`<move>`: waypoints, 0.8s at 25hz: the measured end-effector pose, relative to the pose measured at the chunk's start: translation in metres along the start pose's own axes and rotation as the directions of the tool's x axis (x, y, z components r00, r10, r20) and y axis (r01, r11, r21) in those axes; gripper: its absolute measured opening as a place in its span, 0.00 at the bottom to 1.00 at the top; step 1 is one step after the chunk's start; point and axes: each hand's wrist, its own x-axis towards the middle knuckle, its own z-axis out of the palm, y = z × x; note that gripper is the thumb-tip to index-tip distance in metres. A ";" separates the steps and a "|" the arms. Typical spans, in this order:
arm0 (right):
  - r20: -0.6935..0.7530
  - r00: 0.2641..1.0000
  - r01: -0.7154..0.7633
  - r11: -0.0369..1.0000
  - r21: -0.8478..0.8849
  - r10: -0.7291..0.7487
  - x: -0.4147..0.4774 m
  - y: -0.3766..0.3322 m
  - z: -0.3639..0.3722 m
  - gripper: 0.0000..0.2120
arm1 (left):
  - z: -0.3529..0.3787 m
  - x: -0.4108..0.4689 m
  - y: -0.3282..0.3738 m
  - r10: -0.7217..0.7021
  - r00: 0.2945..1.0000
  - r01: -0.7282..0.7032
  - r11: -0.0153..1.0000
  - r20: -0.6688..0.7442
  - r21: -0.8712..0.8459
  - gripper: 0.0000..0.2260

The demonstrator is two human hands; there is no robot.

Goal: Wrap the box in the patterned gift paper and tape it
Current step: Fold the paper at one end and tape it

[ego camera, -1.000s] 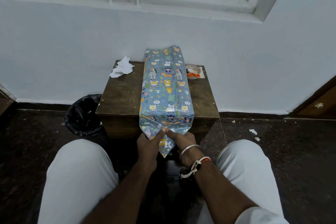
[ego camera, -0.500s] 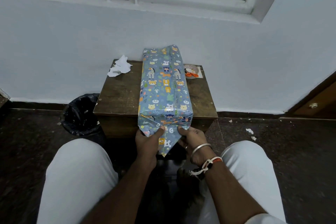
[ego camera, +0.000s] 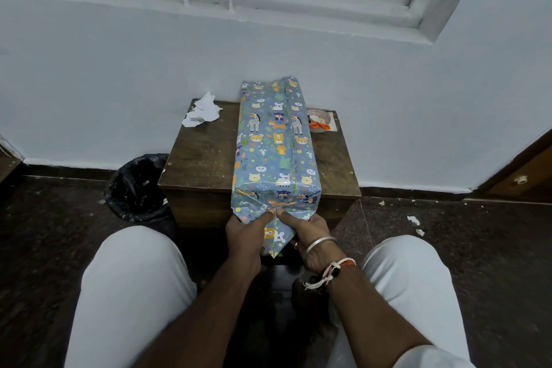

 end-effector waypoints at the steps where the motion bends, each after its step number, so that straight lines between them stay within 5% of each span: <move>1: -0.019 1.000 -0.002 1.000 -0.009 0.002 -0.001 0.000 0.002 0.11 | -0.002 -0.001 0.001 -0.012 1.000 0.012 1.000 0.014 0.011 0.13; 5: -0.058 0.997 -0.046 0.999 -0.003 0.045 0.001 -0.004 0.005 0.11 | -0.013 0.002 0.008 -0.079 0.997 0.079 0.997 0.011 -0.009 0.02; 9: -0.047 0.998 -0.041 0.999 0.004 0.041 0.000 -0.008 0.005 0.11 | -0.017 0.005 0.018 -0.067 0.993 0.068 0.998 -0.094 0.016 0.07; 20: -0.050 0.998 -0.045 0.999 -0.001 0.045 -0.002 -0.010 0.007 0.11 | -0.016 -0.001 0.020 -0.027 0.999 0.028 0.999 -0.042 0.028 0.07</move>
